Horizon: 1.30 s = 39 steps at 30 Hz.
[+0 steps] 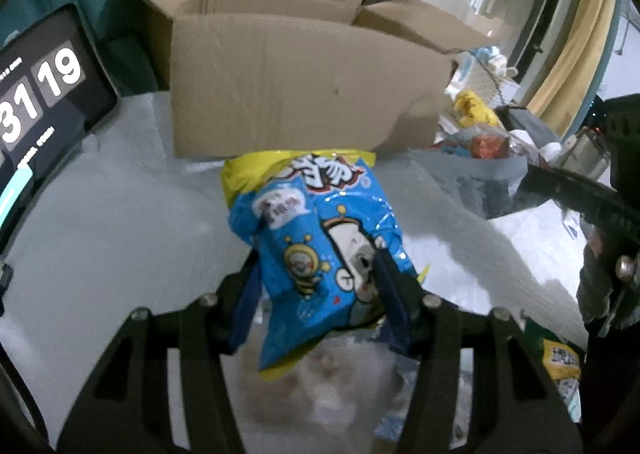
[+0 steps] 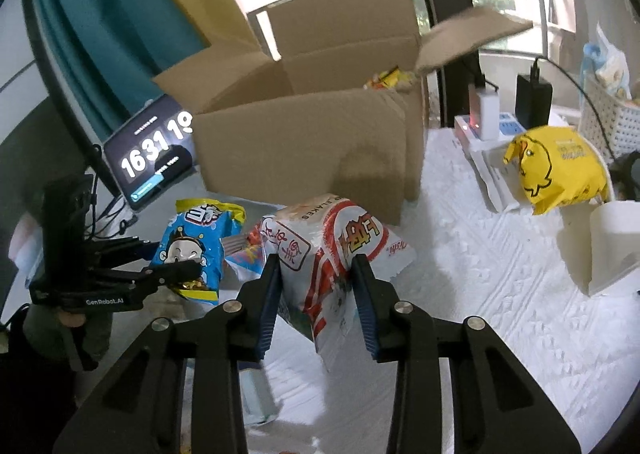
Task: Organize snacks
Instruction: 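Grasp the white-and-red bag with the right gripper while the left grasps the blue chip bag, then carry both bags over the box and open both grippers to drop them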
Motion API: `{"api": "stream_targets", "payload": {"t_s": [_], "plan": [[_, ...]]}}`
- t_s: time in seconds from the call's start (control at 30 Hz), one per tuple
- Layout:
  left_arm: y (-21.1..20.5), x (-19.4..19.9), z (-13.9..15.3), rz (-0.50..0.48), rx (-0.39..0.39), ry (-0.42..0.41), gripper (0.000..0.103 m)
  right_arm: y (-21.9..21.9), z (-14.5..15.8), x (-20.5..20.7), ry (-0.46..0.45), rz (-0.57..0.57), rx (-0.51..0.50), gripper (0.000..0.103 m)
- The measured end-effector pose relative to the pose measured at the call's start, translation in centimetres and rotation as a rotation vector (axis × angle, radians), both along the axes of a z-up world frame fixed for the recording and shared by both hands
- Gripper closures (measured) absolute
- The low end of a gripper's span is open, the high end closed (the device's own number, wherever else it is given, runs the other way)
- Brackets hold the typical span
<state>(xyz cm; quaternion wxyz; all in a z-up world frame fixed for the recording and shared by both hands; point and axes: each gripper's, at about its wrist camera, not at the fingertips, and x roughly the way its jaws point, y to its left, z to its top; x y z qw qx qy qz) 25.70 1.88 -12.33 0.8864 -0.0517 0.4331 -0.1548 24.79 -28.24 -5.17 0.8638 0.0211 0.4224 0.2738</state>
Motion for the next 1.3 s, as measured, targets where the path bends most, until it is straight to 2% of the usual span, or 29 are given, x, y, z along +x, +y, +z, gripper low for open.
{"api": "stream_targets", "payload": {"t_s": [0.27, 0.53, 0.83, 1.3], "plan": [[0.5, -2.9, 3.2, -0.006, -0.008, -0.082, 0.047, 0.7, 3.5, -2.3, -0.067, 0.017, 0.002, 0.066], [0.6, -3.1, 7.1, -0.012, -0.02, -0.178, 0.047, 1.8, 6.8, -3.4, -0.139, 0.043, 0.003, 0.066], [1.0, -1.4, 11.1, -0.018, -0.017, -0.282, 0.047, 3.2, 10.4, -2.1, -0.216, 0.051, 0.014, 0.066], [2.2, 4.1, 13.9, 0.013, 0.003, -0.374, 0.047, 5.0, 13.2, 2.7, -0.288, 0.056, 0.042, 0.066]]}}
